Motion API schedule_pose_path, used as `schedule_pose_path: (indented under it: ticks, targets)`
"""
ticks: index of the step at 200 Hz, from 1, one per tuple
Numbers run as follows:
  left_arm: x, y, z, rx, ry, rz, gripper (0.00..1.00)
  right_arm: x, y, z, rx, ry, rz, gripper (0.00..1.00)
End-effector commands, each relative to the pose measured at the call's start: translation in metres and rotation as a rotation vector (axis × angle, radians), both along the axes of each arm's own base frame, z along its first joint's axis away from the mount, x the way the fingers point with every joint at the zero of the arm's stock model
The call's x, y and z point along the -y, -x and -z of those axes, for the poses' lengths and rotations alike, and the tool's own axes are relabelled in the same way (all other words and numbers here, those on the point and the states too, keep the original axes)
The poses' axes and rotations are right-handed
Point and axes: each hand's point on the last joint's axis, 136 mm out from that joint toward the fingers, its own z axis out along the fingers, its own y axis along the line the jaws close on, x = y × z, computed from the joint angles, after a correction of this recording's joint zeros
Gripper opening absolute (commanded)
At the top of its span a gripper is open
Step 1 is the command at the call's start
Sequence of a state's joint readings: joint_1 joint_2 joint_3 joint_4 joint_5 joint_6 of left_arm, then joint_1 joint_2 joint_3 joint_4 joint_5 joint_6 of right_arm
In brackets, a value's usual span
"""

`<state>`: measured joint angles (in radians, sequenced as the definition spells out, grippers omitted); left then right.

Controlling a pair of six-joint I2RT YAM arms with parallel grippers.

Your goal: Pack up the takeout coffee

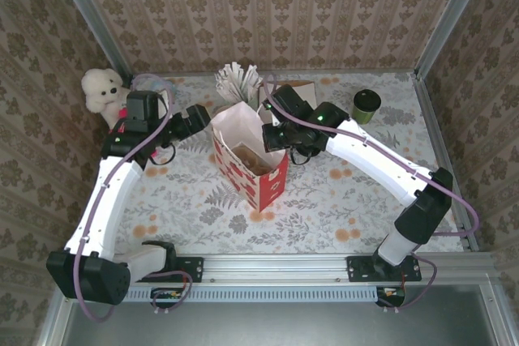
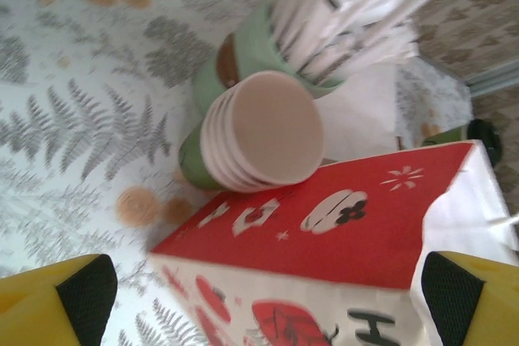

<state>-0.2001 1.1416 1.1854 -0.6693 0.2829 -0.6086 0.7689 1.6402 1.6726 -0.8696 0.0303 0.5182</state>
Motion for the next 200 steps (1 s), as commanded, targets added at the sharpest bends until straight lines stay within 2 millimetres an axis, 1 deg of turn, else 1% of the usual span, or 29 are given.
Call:
schedule_pose_path:
  ticks: [1, 12, 22, 40, 68, 82, 103, 114, 125, 144, 153, 169, 200]
  targets:
    - [-0.023, 0.008, 0.031, -0.126, -0.065, -0.121, 1.00, 0.001, -0.003, -0.005, -0.010, -0.062, 0.115, 0.00]
    - [-0.025, 0.011, 0.041, -0.162, -0.077, -0.131, 1.00, -0.003, -0.001, -0.010, -0.003, -0.084, 0.107, 0.00]
    - [-0.024, 0.014, 0.050, -0.196, -0.076, -0.136, 1.00, -0.002, 0.001, -0.013, -0.008, -0.078, 0.110, 0.00]
    - [-0.022, 0.020, 0.068, -0.260, -0.073, -0.146, 1.00, 0.008, 0.009, -0.013, -0.044, -0.033, 0.135, 0.00]
    - [-0.015, 0.027, 0.093, -0.338, -0.070, -0.151, 1.00, 0.031, 0.023, -0.009, -0.095, 0.052, 0.179, 0.00]
    - [-0.009, 0.027, 0.098, -0.351, -0.061, -0.140, 1.00, 0.045, 0.027, -0.009, -0.089, 0.104, 0.194, 0.00]
    - [0.005, 0.023, 0.102, -0.350, -0.048, -0.104, 1.00, 0.063, 0.024, -0.007, -0.058, 0.155, 0.227, 0.00]
    - [0.013, 0.022, 0.104, -0.354, -0.049, -0.081, 1.00, 0.068, 0.022, -0.006, -0.056, 0.158, 0.237, 0.00]
    - [0.020, 0.021, 0.106, -0.364, -0.056, -0.061, 1.00, 0.073, 0.019, -0.010, -0.041, 0.153, 0.251, 0.00]
    - [0.028, 0.021, 0.112, -0.382, -0.070, -0.040, 1.00, 0.069, 0.015, -0.020, -0.007, 0.121, 0.239, 0.00]
    - [0.031, 0.020, 0.113, -0.386, -0.071, -0.034, 1.00, 0.066, 0.014, -0.021, -0.001, 0.114, 0.229, 0.00]
    - [0.034, 0.018, 0.114, -0.390, -0.073, -0.028, 1.00, 0.061, 0.013, -0.019, -0.006, 0.106, 0.214, 0.00]
    - [0.033, 0.017, 0.116, -0.389, -0.082, -0.034, 1.00, 0.043, 0.014, -0.009, -0.023, 0.035, 0.153, 0.00]
